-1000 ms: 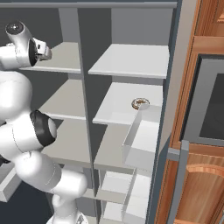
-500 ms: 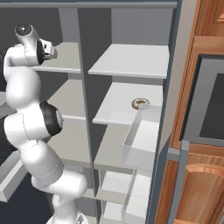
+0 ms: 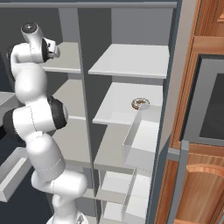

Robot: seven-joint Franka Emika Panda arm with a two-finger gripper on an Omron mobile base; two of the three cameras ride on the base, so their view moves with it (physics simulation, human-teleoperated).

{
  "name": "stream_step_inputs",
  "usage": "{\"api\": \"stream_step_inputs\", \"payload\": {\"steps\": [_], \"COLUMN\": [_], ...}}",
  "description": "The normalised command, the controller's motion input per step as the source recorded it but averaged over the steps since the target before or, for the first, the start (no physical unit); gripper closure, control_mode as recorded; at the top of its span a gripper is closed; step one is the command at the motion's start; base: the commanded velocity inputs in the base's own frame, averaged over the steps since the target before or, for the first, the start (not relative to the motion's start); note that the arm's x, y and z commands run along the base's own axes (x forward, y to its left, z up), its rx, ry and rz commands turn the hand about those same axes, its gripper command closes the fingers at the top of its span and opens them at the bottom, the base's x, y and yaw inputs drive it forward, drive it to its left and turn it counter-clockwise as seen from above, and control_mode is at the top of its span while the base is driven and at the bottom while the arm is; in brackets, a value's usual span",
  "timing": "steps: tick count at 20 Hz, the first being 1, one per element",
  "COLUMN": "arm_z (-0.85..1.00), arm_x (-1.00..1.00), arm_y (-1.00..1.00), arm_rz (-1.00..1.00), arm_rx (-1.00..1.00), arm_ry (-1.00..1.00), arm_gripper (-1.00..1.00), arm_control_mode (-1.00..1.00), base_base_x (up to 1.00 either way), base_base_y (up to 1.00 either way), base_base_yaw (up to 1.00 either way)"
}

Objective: Pick up the frozen chicken drumstick from the freezer, place it on any shelf in the fridge, and close the fridge and freezer doors when done.

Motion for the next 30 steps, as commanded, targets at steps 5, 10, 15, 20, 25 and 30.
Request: {"api": "stream_step_inputs", "payload": {"steps": [5, 10, 15, 20, 25, 30], "arm_z": [-0.31, -0.19, 0.0, 0.0, 0.11, 0.29], "arm_x": [0.02, 0.0, -0.05, -0.8, -1.0, -1.0], "arm_y": [0.01, 0.0, -0.01, -0.28, -0.46, -0.64], "arm_rz": [0.0, 0.0, 0.0, 0.0, 0.0, 0.0], "arm_rx": [-0.04, -0.01, 0.0, 0.1, 0.17, 0.21], "arm_ry": [0.01, 0.0, -0.01, -0.22, -0.37, -0.3], "arm_gripper": [1.0, 1.0, 1.0, 1.0, 1.0, 1.0], "arm_control_mode": [-1.0, -1.0, -1.0, -1.0, -1.0, -1.0], "base_base_x": [0.0, 0.0, 0.0, 0.0, 0.0, 0.0], "base_base_y": [0.0, 0.0, 0.0, 0.0, 0.0, 0.0], "base_base_yaw": [0.0, 0.0, 0.0, 0.0, 0.0, 0.0]}}
